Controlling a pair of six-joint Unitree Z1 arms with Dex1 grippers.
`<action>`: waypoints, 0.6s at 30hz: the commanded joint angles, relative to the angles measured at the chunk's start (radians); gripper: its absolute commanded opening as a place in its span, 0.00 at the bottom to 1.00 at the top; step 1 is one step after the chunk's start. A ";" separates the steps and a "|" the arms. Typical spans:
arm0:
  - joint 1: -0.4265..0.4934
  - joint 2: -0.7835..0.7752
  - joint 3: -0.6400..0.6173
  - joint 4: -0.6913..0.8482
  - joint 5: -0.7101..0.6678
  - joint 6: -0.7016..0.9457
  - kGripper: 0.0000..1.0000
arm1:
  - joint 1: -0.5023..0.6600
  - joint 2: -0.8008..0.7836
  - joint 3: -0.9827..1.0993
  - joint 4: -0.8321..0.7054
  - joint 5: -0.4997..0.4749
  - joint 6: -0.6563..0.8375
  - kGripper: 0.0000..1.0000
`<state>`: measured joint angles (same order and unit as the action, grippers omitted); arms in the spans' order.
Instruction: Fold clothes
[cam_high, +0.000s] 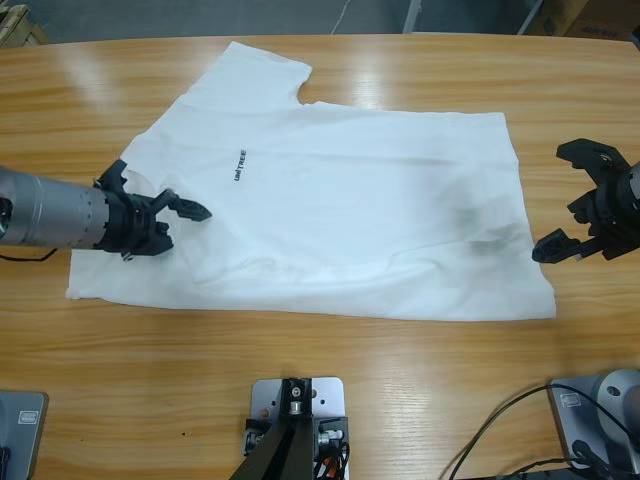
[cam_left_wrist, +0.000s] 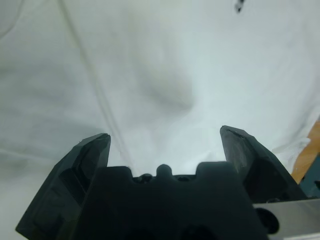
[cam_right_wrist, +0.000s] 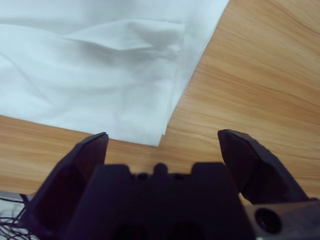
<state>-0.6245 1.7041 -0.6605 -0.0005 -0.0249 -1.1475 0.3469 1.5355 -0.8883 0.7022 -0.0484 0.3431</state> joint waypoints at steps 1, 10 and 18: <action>-0.009 0.016 -0.009 -0.004 0.031 0.005 0.86 | 0.014 0.011 0.029 -0.012 0.009 0.017 0.89; -0.011 0.058 0.007 -0.003 0.041 -0.003 0.84 | 0.014 0.010 0.034 -0.015 0.010 0.017 0.89; -0.011 0.094 -0.005 -0.008 0.056 -0.008 0.82 | 0.014 0.014 0.035 -0.020 0.009 0.018 0.89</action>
<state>-0.6276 1.7359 -0.6710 -0.0010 0.0113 -1.1475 0.3469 1.5355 -0.8807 0.6938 -0.0484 0.3464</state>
